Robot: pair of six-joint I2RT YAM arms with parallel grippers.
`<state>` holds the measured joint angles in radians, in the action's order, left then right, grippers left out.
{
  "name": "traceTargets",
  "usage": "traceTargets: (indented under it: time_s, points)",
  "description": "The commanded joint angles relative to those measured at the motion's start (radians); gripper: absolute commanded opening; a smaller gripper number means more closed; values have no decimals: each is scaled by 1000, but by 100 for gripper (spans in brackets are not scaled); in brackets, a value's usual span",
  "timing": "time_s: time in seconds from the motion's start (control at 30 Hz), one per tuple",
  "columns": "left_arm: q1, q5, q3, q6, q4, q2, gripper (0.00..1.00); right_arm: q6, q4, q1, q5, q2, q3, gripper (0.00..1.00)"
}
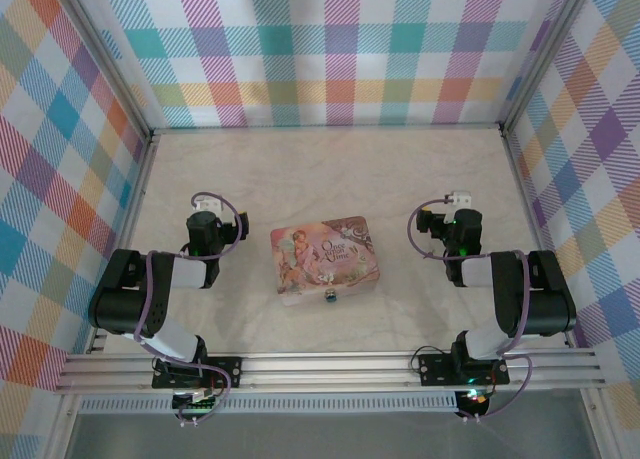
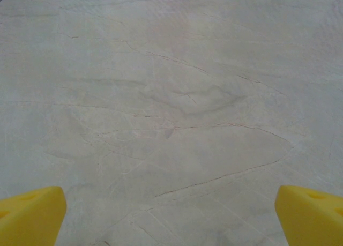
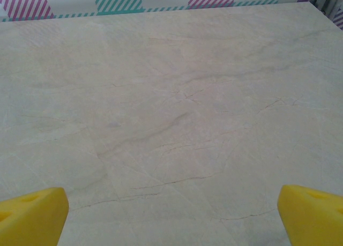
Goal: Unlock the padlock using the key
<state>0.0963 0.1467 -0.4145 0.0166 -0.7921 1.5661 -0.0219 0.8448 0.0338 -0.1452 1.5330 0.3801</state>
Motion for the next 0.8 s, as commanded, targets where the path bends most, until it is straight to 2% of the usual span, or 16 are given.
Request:
traceTargets:
  time_s: [0.0, 0.43, 0.53, 0.6, 0.67, 0.77]
  points:
    - [-13, -8, -3, 10, -21, -3, 100, -12, 19, 2, 5, -1, 13, 100]
    - [-17, -1, -1, 6, -23, -6, 100, -17, 16, 2, -7, -5, 14, 99]
    - [-16, 70, -58, -25, 117, -69, 100, -11, -20, 1, 10, -42, 18, 100]
    - [-17, 77, -104, -25, 243, -119, 100, -11, -115, 8, -10, -115, 30, 100]
    - [-16, 89, -117, -28, 290, -160, 100, -25, -209, 8, -51, -195, 59, 100]
    - [-16, 141, -139, -102, 373, -252, 100, -35, -391, 7, -14, -296, 134, 100]
